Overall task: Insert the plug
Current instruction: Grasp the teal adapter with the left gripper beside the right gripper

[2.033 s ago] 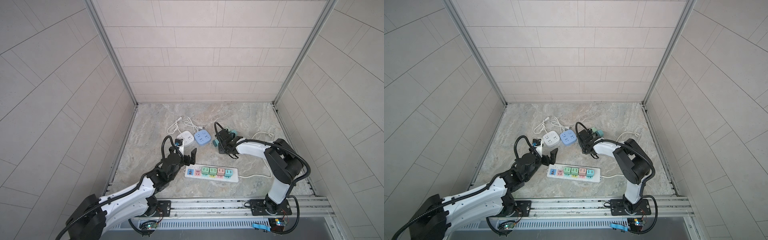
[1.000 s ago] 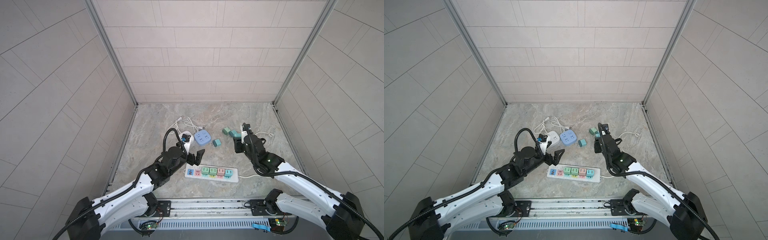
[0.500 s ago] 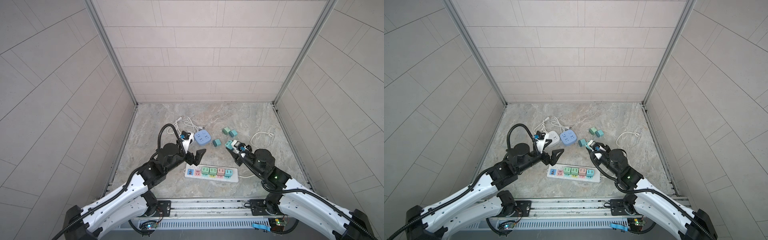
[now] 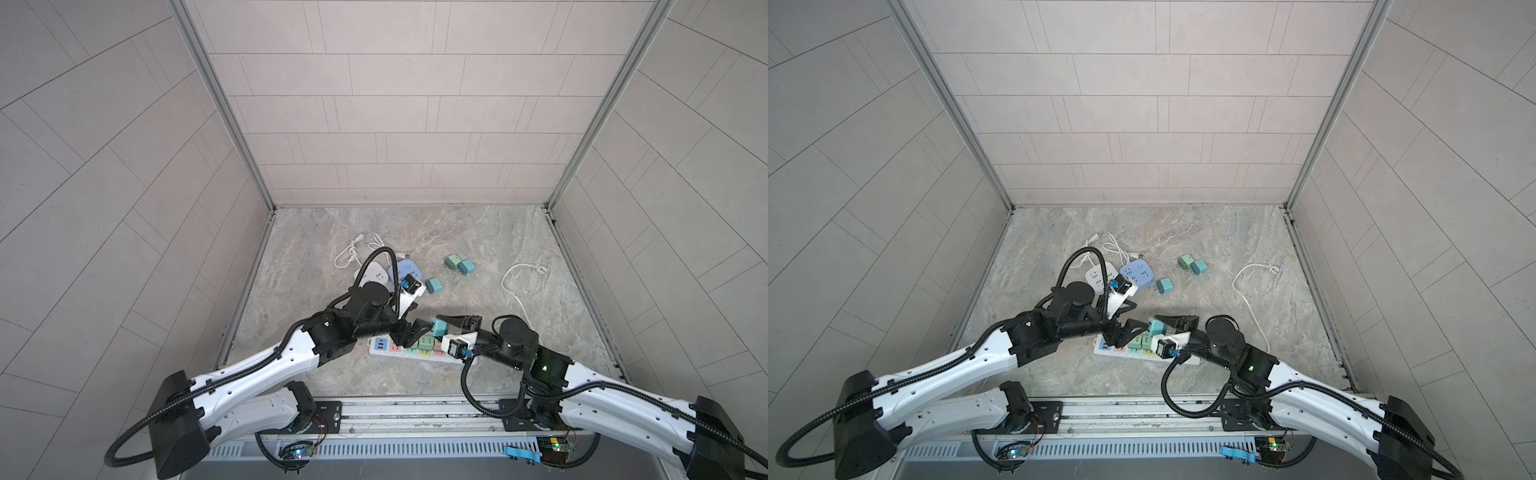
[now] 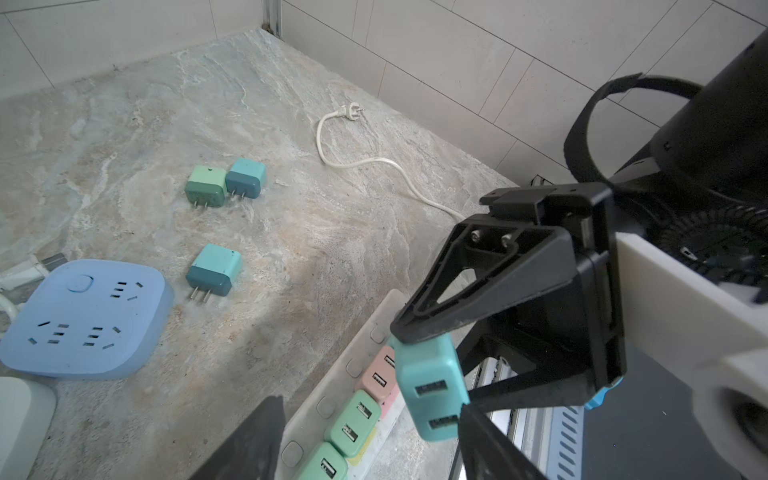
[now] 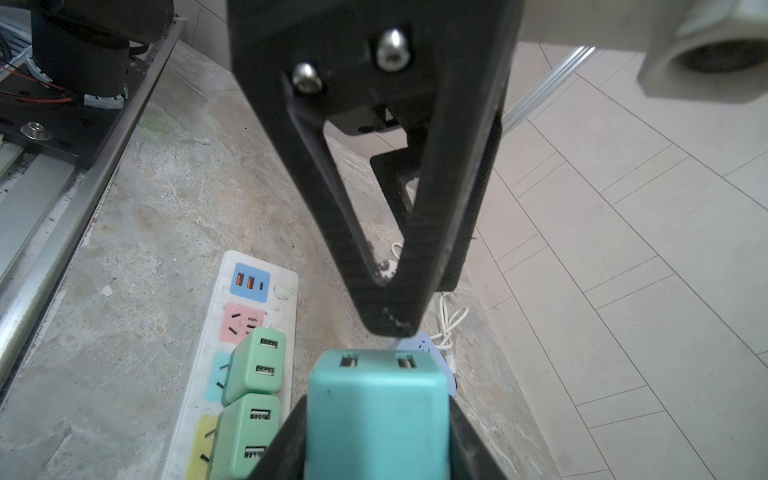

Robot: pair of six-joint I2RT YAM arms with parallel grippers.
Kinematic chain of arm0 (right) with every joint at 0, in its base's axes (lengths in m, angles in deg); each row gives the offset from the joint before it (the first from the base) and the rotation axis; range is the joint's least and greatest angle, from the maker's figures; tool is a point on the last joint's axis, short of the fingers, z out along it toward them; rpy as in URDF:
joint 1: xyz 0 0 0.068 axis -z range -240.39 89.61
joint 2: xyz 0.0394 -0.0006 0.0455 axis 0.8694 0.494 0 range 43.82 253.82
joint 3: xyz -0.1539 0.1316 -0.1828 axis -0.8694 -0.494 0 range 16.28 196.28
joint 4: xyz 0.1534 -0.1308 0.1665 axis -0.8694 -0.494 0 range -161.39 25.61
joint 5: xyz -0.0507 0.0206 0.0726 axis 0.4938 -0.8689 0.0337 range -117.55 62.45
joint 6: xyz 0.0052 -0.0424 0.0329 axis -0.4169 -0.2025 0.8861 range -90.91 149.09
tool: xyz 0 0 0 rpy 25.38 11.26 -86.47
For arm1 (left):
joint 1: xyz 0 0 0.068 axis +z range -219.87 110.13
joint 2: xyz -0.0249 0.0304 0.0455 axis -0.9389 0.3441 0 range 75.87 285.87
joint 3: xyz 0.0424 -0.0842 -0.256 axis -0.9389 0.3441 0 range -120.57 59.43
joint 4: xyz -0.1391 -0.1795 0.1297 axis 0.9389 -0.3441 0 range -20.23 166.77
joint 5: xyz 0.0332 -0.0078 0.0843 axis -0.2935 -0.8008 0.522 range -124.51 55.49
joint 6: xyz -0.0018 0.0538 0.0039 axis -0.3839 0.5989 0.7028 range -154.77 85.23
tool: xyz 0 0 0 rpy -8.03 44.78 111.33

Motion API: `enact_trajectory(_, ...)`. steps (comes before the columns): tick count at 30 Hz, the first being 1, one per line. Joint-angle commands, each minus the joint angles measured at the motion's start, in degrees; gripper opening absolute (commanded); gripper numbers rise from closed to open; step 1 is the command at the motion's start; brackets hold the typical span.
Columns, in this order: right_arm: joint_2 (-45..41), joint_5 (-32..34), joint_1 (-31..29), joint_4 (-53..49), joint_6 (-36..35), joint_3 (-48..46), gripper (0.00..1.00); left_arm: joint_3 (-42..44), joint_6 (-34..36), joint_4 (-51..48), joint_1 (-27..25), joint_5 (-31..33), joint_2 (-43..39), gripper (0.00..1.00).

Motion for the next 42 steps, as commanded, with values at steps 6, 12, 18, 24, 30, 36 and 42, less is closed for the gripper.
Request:
enact_trajectory(6, -0.3, 0.3, -1.1, 6.7, -1.9, 0.7, 0.00, -1.3, 0.2, 1.0, 0.0, -3.7, 0.2, 0.71)
enact_trajectory(12, 3.2, 0.7, -1.8, 7.9, -1.2, 2.9, 0.00, -0.7, -0.4, 2.3, 0.0, -4.1, 0.1, 0.71)
enact_trajectory(18, 6.6, 4.2, -3.5, 9.9, -1.2, 4.5, 0.00, -0.2, -1.1, 3.3, 0.0, -4.0, -0.2, 0.70)
enact_trajectory(24, 7.5, 4.4, -5.0, 11.3, -1.3, 4.9, 0.00, -0.2, -1.2, 3.4, 0.0, -3.2, 0.5, 0.55)
enact_trajectory(30, 9.1, 5.6, -5.5, 11.8, -1.5, 5.9, 0.00, -0.4, -1.1, 3.3, 0.0, -3.6, 1.2, 0.40)
enact_trajectory(36, 9.8, 9.1, -5.9, 14.3, -0.2, 6.0, 0.00, -1.3, -1.1, 2.5, 0.0, -4.1, 2.9, 0.40)
enact_trajectory(42, 9.8, 10.6, -6.2, 15.3, 0.4, 5.9, 0.00, -1.8, -1.1, 2.1, 0.0, -4.1, 3.6, 0.31)
